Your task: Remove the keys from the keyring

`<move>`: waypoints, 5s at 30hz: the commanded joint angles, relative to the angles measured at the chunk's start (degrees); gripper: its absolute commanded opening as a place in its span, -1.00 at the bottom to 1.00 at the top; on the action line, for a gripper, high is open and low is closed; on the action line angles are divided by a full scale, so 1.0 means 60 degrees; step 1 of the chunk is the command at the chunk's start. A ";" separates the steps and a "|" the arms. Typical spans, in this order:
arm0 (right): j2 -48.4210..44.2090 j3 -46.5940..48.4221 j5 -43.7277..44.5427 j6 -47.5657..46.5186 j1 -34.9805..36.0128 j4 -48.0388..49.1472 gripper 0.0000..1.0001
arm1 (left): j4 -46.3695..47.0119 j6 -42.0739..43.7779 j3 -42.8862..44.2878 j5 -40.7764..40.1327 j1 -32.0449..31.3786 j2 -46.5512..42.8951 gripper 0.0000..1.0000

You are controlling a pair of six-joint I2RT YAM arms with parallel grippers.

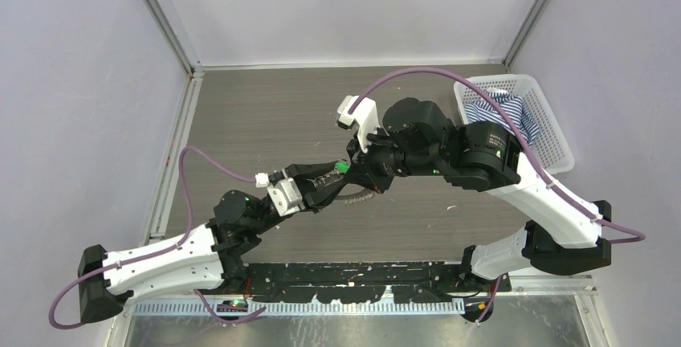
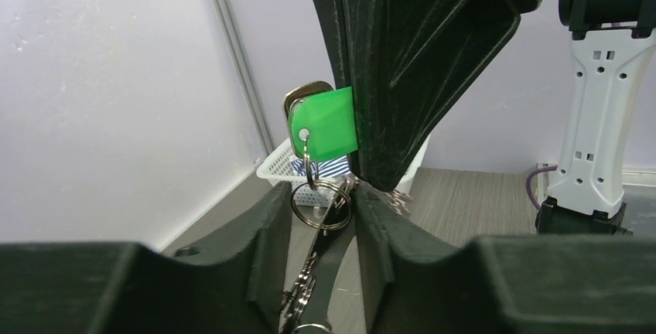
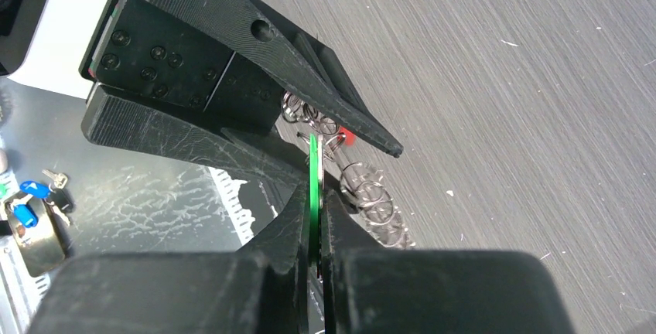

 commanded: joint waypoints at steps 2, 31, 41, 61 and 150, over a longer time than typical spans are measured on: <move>-0.0065 0.0473 -0.0086 0.0154 0.0007 0.0358 -0.98 | 0.0712 0.0007 -0.0004 -0.0025 0.0010 0.0077 -0.43; 0.0024 0.0439 0.1937 0.0416 0.0013 0.0578 -0.98 | 0.0516 0.3764 -0.0175 -0.0887 -0.1130 0.0327 -0.99; -0.0172 0.0242 0.2213 0.0493 0.0001 0.0830 -0.98 | 0.0841 0.4329 -0.0329 -0.1779 -0.1555 0.0324 -0.99; -0.1393 -0.0982 0.1412 0.0561 0.0008 0.2247 -0.98 | 0.2914 0.3019 -0.1054 -0.3105 -0.1556 0.0259 -0.99; -0.1280 -0.1953 0.3130 0.0327 0.0853 0.5045 -0.98 | 0.5882 0.3007 -0.1619 -0.3361 -0.1498 0.1180 -1.00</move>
